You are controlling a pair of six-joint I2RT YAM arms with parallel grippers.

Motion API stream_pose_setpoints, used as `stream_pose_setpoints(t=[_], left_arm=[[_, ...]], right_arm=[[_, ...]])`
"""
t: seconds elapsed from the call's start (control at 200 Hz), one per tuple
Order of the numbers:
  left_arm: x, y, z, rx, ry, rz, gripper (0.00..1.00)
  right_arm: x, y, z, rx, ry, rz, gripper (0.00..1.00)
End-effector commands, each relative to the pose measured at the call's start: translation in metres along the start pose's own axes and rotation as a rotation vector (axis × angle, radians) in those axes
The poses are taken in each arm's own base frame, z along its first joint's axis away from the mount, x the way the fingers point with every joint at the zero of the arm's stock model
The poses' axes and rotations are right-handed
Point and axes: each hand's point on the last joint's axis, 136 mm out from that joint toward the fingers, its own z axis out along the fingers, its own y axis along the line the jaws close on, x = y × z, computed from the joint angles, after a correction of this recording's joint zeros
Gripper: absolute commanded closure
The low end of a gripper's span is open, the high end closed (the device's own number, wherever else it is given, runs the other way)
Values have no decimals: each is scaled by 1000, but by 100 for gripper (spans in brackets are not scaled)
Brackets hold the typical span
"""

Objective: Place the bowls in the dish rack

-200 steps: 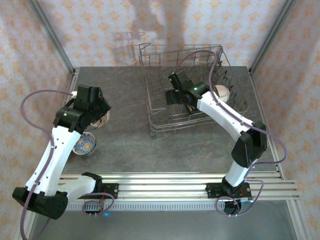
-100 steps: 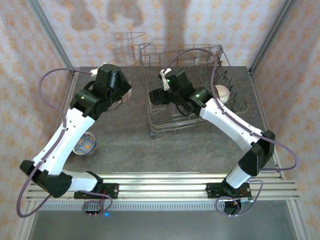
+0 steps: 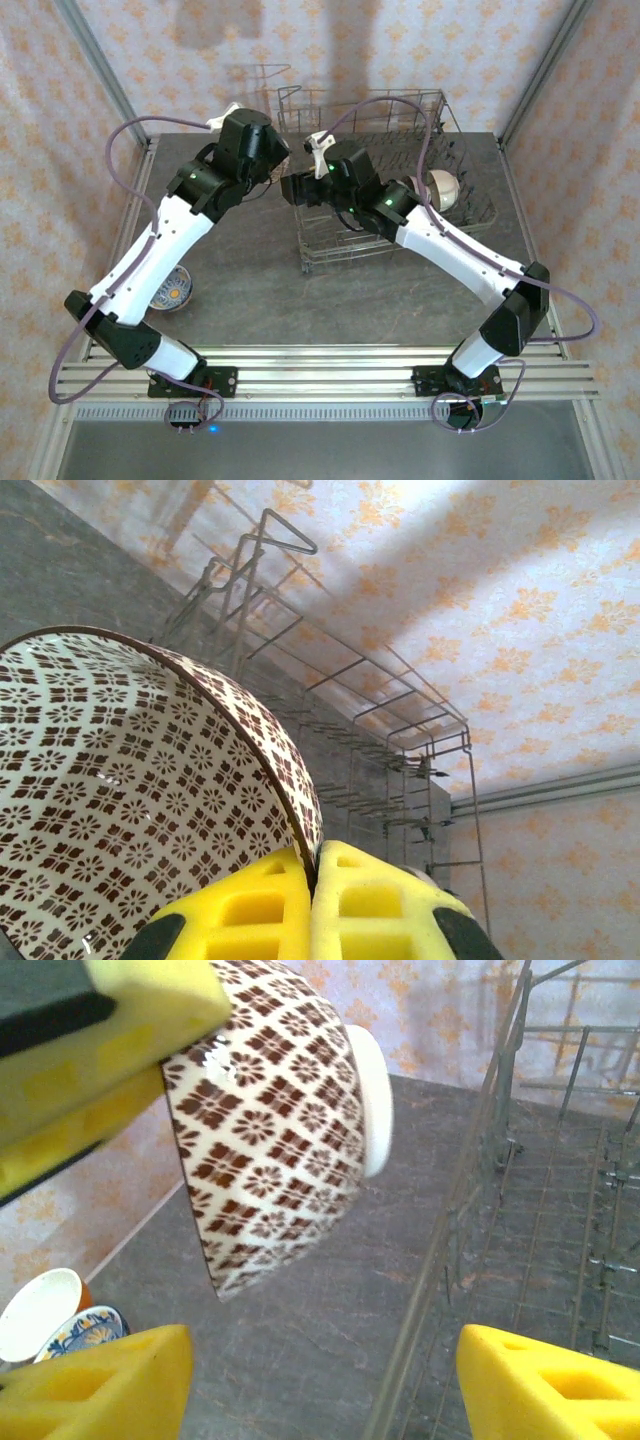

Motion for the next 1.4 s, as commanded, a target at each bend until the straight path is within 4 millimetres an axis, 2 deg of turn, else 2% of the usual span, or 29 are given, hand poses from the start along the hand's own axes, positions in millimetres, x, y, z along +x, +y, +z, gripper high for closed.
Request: stream_pose_setpoints(t=[0.0,0.18,0.41,0.681,0.771,0.921,1.191,1.326,1.396], left_arm=[[-22,-35,-10,99,-80,-61,100],[-15,-43,-4,104,-60,-78,100],[-9,-46,0,103,-53,-139,100],[-3,-49,3,99,-44,-159,100],[-1,-50,4,97,-40,-162,100],[0,-50,4,99,-33,-163,100],[5,-48,6,103,-16,-152,100],[11,-42,8,94,-1,-141,100],[11,-40,6,96,-4,-135,90]], right_arm=[[-29,1,-7,14,-130,38,32],[-38,-12,-8,78,-216,80,34],[-41,-44,-5,271,-240,134,45],[-39,-50,3,319,-260,159,57],[-40,-53,4,349,-269,155,67],[-41,-55,3,370,-289,156,76],[-41,-58,-1,399,-314,155,100],[-39,-66,-7,438,-334,171,100],[-39,-68,-12,445,-346,177,100]])
